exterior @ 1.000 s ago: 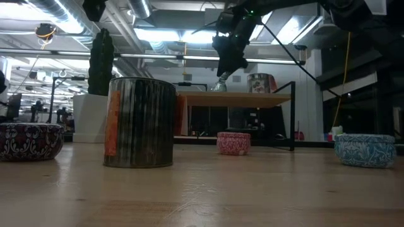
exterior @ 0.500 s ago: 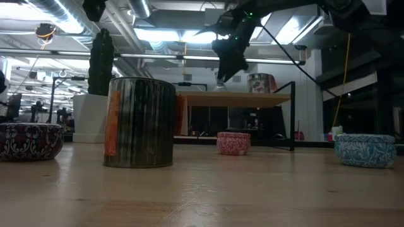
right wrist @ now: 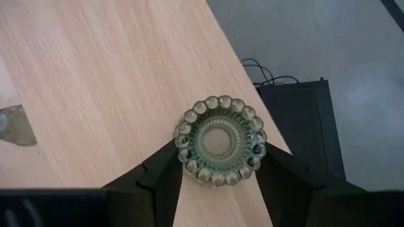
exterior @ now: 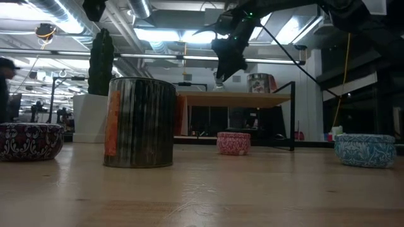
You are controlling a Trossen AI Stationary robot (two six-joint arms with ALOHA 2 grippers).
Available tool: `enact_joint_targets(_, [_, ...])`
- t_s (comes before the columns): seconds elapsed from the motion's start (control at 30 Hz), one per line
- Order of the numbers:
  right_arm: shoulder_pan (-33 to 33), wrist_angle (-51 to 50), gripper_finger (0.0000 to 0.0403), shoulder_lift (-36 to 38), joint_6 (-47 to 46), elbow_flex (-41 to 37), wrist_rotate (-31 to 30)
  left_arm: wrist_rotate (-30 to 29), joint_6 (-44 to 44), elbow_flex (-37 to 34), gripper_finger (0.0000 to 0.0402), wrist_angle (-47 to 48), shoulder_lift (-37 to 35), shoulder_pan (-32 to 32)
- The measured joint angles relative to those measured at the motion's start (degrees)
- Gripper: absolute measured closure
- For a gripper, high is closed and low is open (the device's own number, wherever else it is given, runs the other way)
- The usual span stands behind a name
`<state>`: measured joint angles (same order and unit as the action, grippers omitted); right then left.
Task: Pick & Place candle stick holders
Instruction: Put the right green glass candle holder on the shelf
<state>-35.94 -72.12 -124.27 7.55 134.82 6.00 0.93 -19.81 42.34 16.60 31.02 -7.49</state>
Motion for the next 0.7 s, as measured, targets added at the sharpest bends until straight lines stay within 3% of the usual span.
enact_joint_targets(0.7, [0.04,1.80,0.0212,0.20,0.00,0.09,0.02,0.00,0.00,0.00,0.0222,0.00,0.00,0.00])
